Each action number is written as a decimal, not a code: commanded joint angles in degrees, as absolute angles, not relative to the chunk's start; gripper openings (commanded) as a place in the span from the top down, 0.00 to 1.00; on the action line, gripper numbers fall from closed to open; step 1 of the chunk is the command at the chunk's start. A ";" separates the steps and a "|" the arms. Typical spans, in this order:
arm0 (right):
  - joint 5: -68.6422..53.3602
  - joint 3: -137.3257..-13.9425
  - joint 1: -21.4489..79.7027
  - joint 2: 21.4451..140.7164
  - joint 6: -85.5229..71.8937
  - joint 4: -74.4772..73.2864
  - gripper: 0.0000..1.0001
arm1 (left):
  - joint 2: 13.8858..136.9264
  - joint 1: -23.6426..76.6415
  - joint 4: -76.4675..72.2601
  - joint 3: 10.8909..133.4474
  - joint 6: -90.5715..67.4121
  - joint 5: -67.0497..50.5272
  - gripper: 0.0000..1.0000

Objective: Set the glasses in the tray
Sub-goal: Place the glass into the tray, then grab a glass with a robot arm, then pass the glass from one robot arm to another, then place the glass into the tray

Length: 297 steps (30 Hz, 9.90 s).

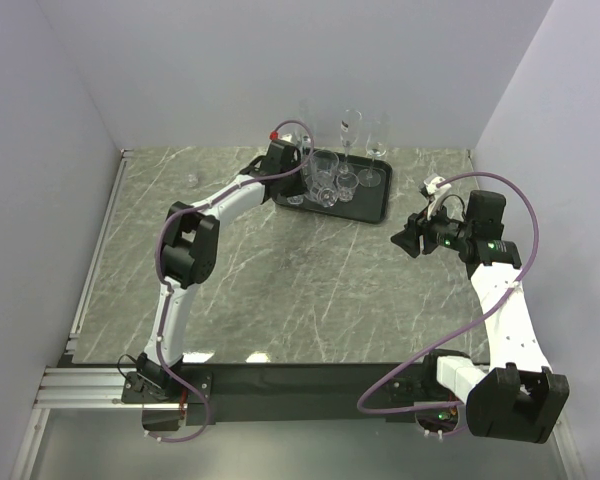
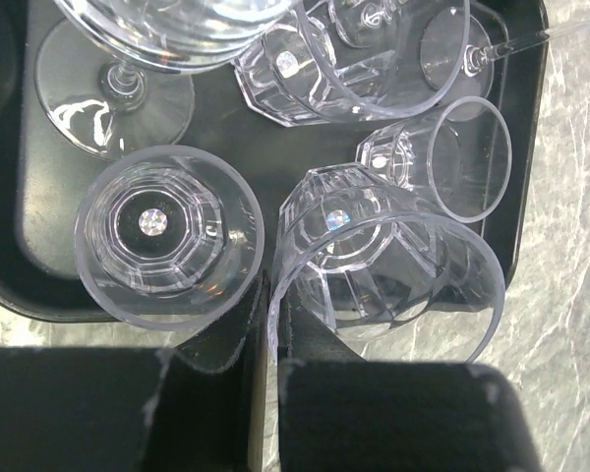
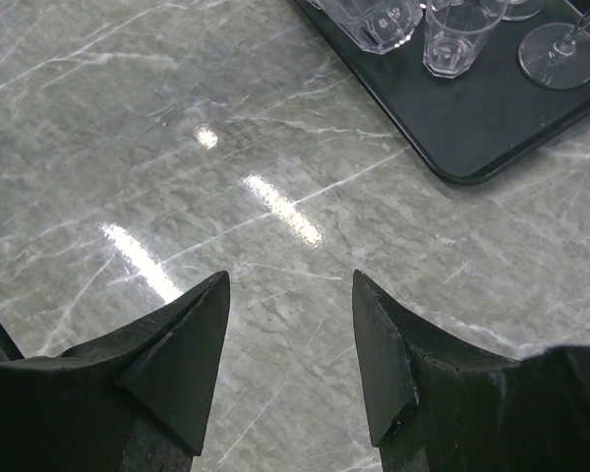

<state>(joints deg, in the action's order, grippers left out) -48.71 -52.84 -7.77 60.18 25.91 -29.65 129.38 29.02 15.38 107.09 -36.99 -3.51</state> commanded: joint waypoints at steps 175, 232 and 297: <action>-21.03 -71.46 24.17 61.78 10.21 -45.98 0.36 | 82.78 57.65 -1.51 57.21 -72.42 18.36 1.00; -21.09 -67.85 17.76 71.37 19.60 -44.48 1.00 | 78.93 61.00 -13.80 52.57 -57.40 11.96 0.38; -10.02 -94.66 2.99 114.97 3.60 -24.43 0.56 | 31.11 52.38 7.11 28.21 -44.74 31.99 0.01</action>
<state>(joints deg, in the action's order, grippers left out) -10.50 -91.94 2.85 117.47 2.87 -23.94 32.01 52.62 6.00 25.63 -44.66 31.35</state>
